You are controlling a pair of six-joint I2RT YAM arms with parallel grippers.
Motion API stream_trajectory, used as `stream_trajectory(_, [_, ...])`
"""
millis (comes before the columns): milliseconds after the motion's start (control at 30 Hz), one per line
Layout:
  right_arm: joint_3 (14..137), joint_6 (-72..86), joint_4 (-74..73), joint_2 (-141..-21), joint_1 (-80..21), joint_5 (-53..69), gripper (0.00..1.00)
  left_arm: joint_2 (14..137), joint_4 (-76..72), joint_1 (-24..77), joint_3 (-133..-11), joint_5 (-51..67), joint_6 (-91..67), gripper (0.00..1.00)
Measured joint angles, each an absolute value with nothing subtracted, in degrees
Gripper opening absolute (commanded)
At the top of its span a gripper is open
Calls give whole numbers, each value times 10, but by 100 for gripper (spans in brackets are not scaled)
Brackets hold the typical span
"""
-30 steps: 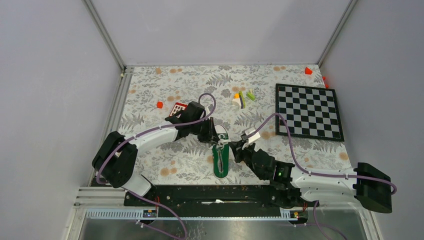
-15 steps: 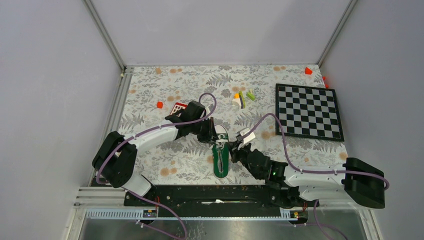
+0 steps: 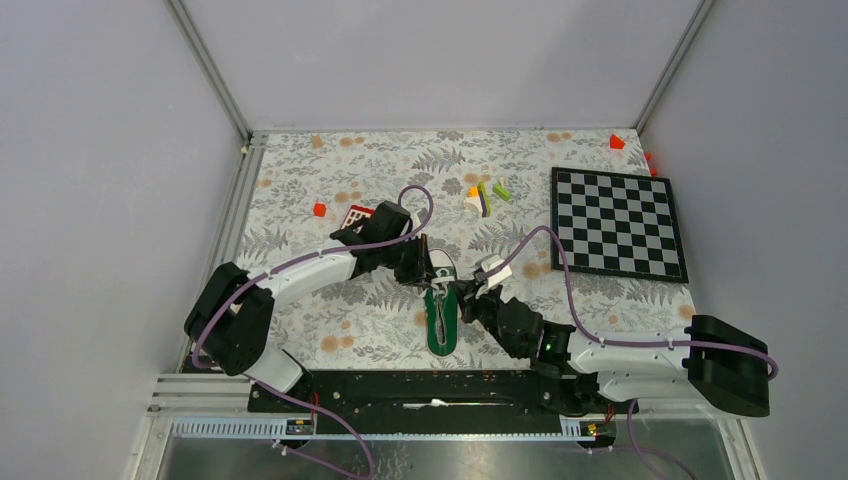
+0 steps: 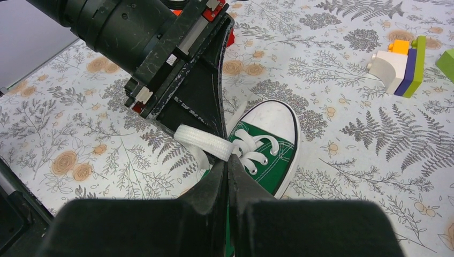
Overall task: Tie the shoes
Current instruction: Cross the shoelace with the shoelace.
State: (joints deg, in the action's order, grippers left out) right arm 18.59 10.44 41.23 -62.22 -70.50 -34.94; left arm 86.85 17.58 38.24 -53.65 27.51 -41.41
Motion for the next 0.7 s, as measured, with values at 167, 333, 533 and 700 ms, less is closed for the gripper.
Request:
stream_trajectory(167, [186,98,416,-623,-705,-343,0,868,176,382,-536,275,-414,0])
stream_trajectory(333, [184,114,417,-631,-705,-321,0,868,176,382,-536,275,-410,0])
stream_trajectory(533, [174,141,417,-638,-705,-298,0,868,176,382,-536,275,-409,0])
stream_trajectory(700, [168,160,417,-655,-705,-282,0,868,176,382,-536,275,-409,0])
